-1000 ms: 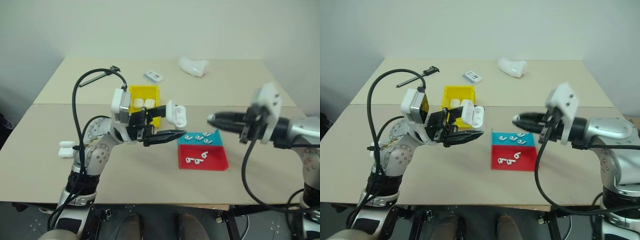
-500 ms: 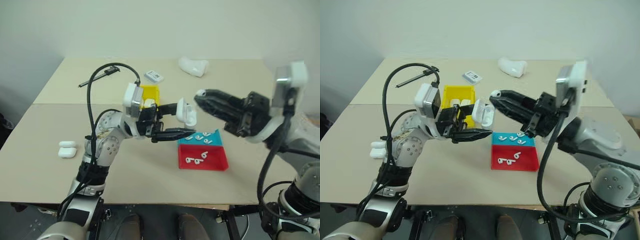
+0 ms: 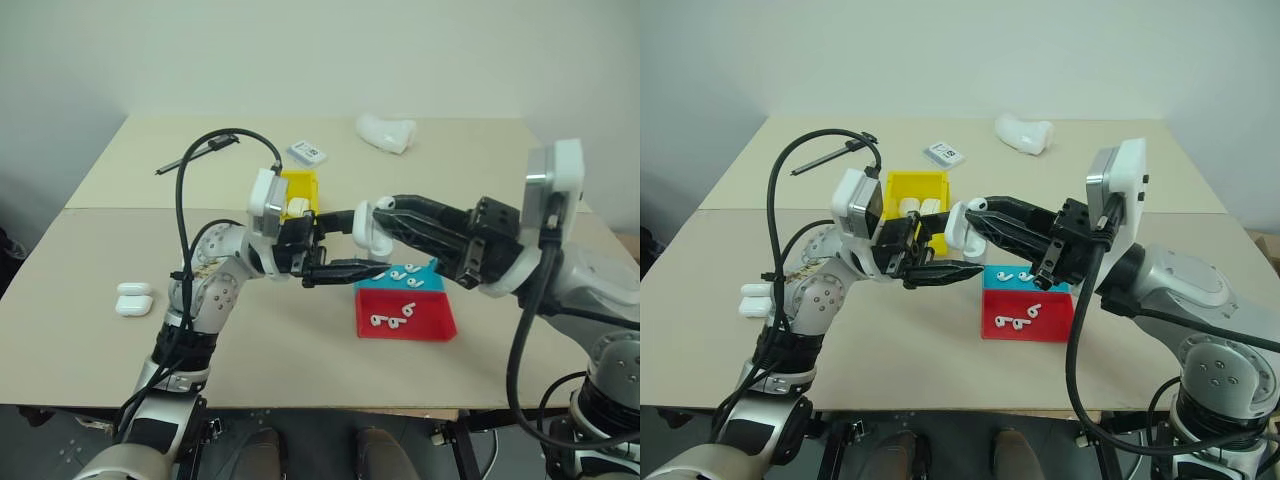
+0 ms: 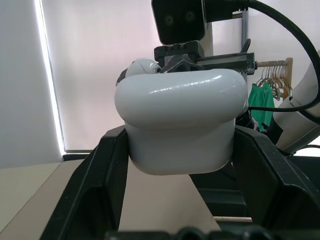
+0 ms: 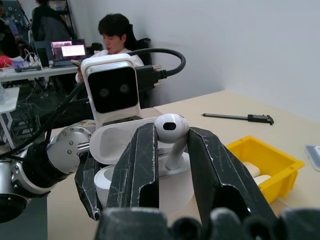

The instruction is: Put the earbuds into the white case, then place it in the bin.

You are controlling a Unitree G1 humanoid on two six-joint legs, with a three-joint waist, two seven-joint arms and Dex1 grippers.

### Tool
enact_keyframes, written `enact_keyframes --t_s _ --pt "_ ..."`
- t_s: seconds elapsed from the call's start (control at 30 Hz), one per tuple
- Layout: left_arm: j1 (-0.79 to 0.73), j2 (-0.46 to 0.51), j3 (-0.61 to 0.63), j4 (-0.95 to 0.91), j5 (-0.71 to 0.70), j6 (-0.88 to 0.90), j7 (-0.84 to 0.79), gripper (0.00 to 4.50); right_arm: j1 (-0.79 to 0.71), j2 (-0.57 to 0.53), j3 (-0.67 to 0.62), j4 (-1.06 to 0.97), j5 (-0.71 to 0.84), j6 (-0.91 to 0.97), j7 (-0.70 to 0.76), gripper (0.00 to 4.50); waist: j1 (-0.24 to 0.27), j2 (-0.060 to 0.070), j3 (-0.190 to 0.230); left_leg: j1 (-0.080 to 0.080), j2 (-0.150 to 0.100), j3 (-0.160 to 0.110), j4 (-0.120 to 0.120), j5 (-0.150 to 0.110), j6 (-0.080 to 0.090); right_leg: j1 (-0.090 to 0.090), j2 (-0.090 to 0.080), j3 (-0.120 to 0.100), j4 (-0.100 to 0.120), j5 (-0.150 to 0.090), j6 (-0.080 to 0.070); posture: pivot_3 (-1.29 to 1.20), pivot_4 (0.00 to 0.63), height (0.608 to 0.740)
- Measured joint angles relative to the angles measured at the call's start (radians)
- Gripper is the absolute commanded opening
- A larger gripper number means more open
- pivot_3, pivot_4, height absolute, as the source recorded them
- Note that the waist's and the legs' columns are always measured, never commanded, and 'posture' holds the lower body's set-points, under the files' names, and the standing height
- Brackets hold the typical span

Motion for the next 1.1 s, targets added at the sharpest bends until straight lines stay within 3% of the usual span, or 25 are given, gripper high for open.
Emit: enact_keyframes --t_s 0.37,0.73,1.1 --pt "0.009 0.007 0.000 -0.014 0.021 0.000 0.008 2.78 0.021 -0.060 0.054 0.002 -0.042 -0.084 0.004 0.68 0.000 0.000 0.000 0.000 0.000 0.000 0.000 0.000 0.000 0.000 0.000 0.000 0.000 0.000 0.000 0.00 0.150 0.740" --pt "0.013 -0.001 0.004 -0.014 0.037 -0.007 0.013 2.78 0.065 -0.140 0.059 0.019 -0.076 -0.149 0.087 4.37 0.000 0.000 0.000 0.000 0.000 0.000 0.000 0.000 0.000 0.000 0.000 0.000 -0.001 0.000 0.000 0.00 0.150 0.740" --pt "0.013 0.033 0.039 -0.014 0.040 -0.012 0.040 2.78 0.048 -0.177 0.062 0.077 -0.056 -0.151 0.090 4.48 -0.001 0.000 0.000 0.000 0.000 0.000 0.000 0.000 0.000 0.000 0.000 0.000 0.000 0.000 0.000 0.00 0.150 0.740"
